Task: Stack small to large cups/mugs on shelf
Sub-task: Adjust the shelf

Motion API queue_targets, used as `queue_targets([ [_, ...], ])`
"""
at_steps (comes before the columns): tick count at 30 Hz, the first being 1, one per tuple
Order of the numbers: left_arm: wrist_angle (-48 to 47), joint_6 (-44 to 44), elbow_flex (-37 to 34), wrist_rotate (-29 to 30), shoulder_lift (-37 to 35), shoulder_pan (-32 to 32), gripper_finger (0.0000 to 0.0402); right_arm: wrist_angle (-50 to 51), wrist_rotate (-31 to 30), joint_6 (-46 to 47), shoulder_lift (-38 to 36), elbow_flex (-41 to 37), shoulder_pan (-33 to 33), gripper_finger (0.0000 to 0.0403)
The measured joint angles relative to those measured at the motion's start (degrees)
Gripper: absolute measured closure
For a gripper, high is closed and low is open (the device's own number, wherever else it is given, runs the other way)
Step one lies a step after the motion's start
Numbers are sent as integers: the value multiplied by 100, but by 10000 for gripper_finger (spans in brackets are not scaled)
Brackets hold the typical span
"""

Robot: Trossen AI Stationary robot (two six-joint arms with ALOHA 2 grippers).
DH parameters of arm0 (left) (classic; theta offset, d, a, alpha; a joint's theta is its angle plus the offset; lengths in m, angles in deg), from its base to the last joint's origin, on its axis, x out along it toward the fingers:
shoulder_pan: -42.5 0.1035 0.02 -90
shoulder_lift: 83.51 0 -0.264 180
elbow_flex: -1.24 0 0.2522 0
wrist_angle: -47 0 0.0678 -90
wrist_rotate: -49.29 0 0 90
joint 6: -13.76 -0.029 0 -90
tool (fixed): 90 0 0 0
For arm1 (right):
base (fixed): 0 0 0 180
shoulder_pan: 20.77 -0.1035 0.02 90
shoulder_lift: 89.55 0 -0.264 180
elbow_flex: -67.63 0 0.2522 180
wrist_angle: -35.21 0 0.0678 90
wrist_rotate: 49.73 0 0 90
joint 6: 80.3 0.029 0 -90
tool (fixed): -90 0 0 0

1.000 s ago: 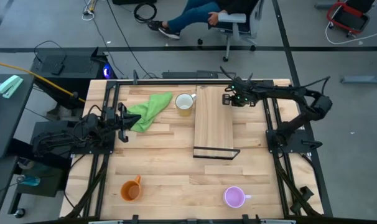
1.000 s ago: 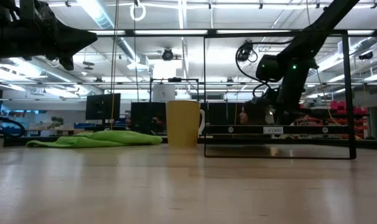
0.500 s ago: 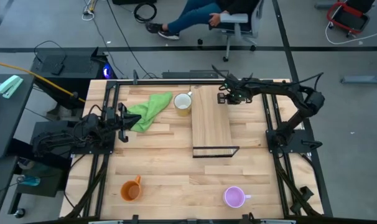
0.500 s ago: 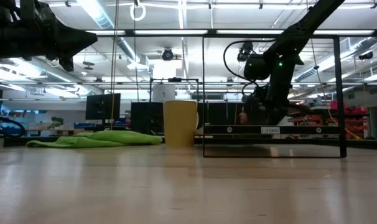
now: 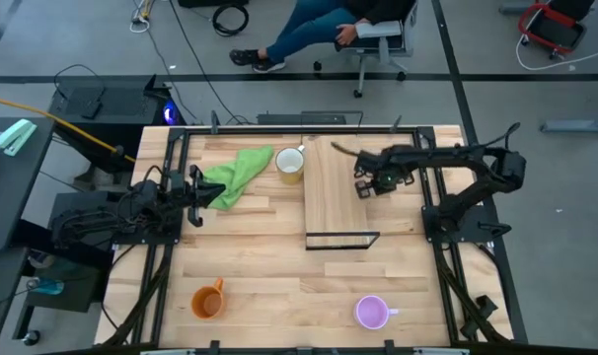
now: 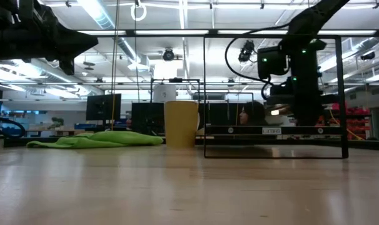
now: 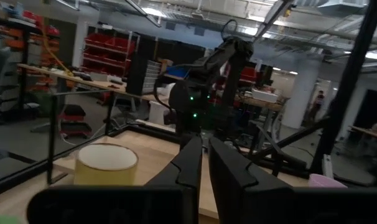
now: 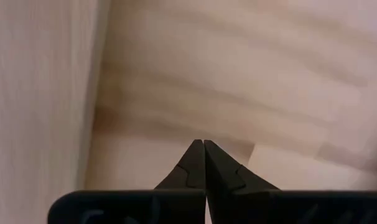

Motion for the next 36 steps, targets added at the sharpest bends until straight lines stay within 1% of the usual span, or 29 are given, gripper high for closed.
queue_targets([
  [3, 2, 7, -1, -35, 2, 2, 367, -543, 1, 303, -257, -309, -235, 403],
  [5, 2, 43, -1, -36, 0, 1, 369, -854, 114, 426, -372, -485, -363, 403],
  [13, 2, 74, -2, -38, 2, 0, 368, -1294, 220, 634, -415, -591, -735, 403],
  [17, 4, 72, -1, -38, 0, 1, 365, -1385, 287, 715, -415, -591, -827, 403],
  [25, 4, 68, 0, -40, 1, 2, 373, -1410, 354, 716, -415, -591, -842, 403],
  [36, 4, 50, 0, -38, 0, 2, 363, -1486, 462, 633, -413, -591, -868, 403],
])
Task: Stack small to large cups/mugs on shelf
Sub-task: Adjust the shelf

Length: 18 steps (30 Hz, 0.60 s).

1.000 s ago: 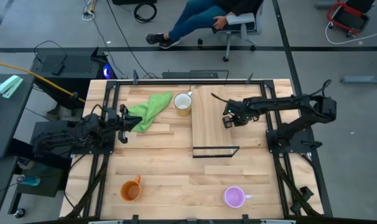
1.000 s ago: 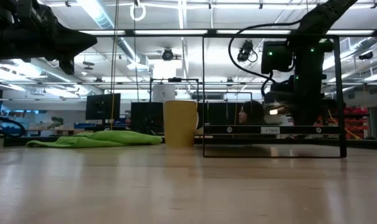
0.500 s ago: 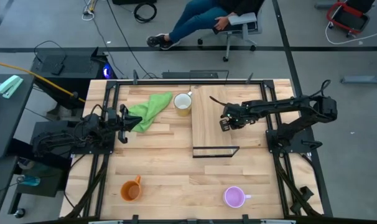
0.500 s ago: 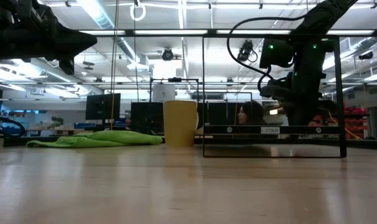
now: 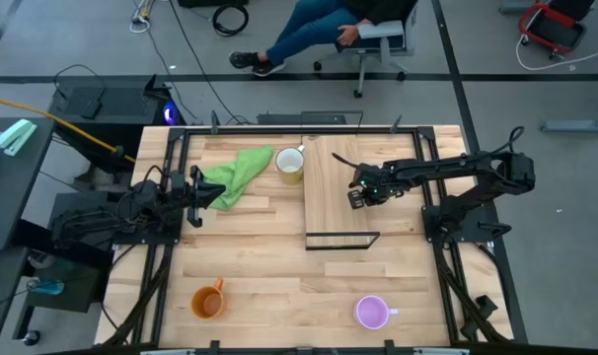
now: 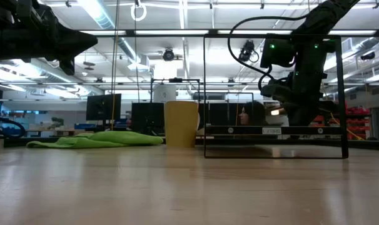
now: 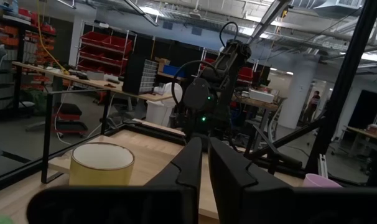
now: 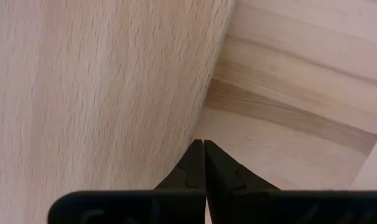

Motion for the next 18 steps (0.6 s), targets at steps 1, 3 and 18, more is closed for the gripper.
queue_targets([
  [1, 2, 0, -2, -2, -1, 0, 363, -4, 17, -15, 0, 0, 0, 403],
  [3, 2, 0, -2, -2, 2, 0, 363, -14, 36, -33, 0, 0, 0, 403],
  [18, 0, 2, 0, -2, 1, 0, 369, -23, 57, -43, 2, 0, 7, 402],
])
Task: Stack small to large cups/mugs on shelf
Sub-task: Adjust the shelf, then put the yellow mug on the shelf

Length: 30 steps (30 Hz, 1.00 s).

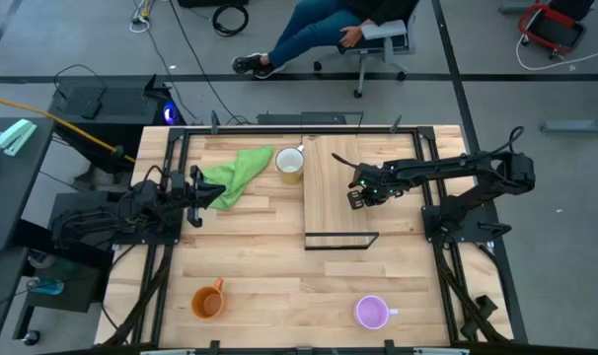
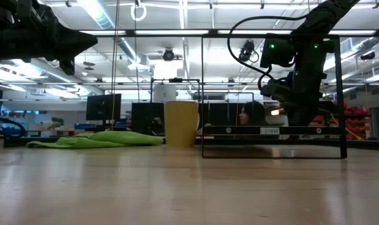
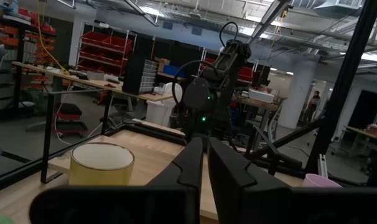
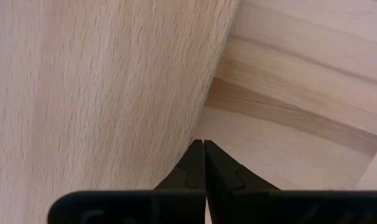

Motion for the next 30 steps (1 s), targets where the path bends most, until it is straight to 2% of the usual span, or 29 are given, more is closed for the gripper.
queue_targets([
  [8, 163, -332, 54, 33, 0, 0, 367, 131, -167, -117, 0, 2, 235, 378],
  [13, 156, -504, 624, 41, 114, 54, 374, 135, -198, -179, 0, 2, 405, 372],
  [16, -389, -207, 1199, 47, 455, 213, 373, 136, -197, -230, 0, 2, 459, 372],
  [22, -1997, 343, 2664, 45, 1780, 694, 367, 139, -196, -327, 0, 2, 466, 371],
  [30, -3602, 861, 4721, 41, 4181, 1459, 363, 144, -196, -592, -2, 2, 463, 370],
])
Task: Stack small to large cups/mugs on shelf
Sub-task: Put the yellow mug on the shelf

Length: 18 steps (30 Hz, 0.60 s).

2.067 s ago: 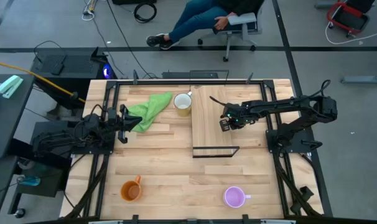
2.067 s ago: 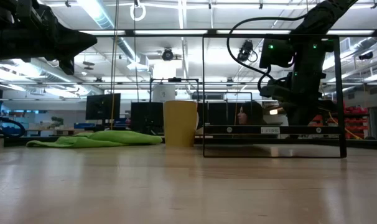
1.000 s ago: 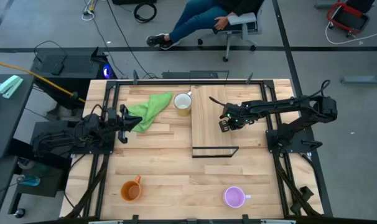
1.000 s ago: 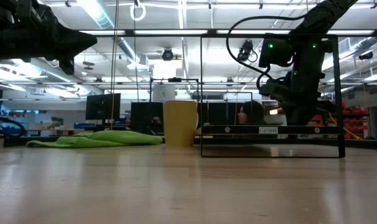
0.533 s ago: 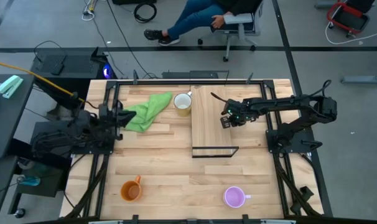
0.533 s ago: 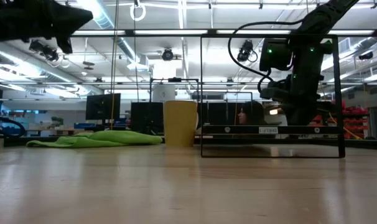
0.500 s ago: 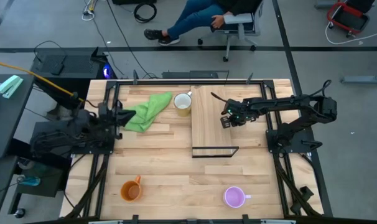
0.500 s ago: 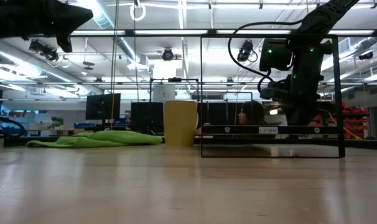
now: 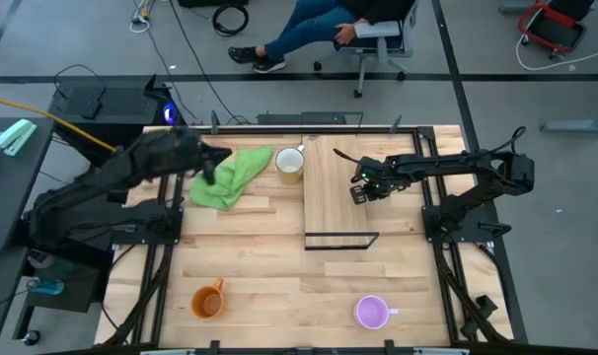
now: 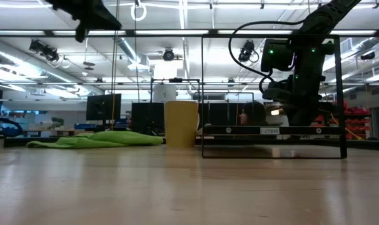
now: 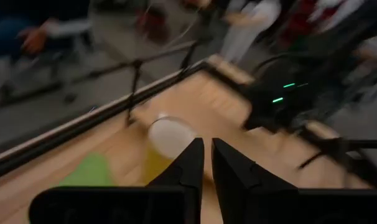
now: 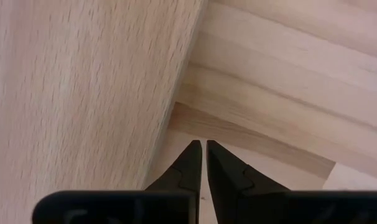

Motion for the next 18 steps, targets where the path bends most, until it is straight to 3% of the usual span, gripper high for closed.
queue_targets([
  [5, -997, -41, 1040, -134, 1553, 543, 370, 2, 2, -57, 0, 2, -92, 370],
  [9, -1323, -346, 1481, -216, 2572, 794, 376, 2, 0, -198, 0, 2, -224, 370],
  [18, -1216, -651, 2016, -236, 3698, 972, 374, 157, 199, -712, -133, 4, -354, 370],
])
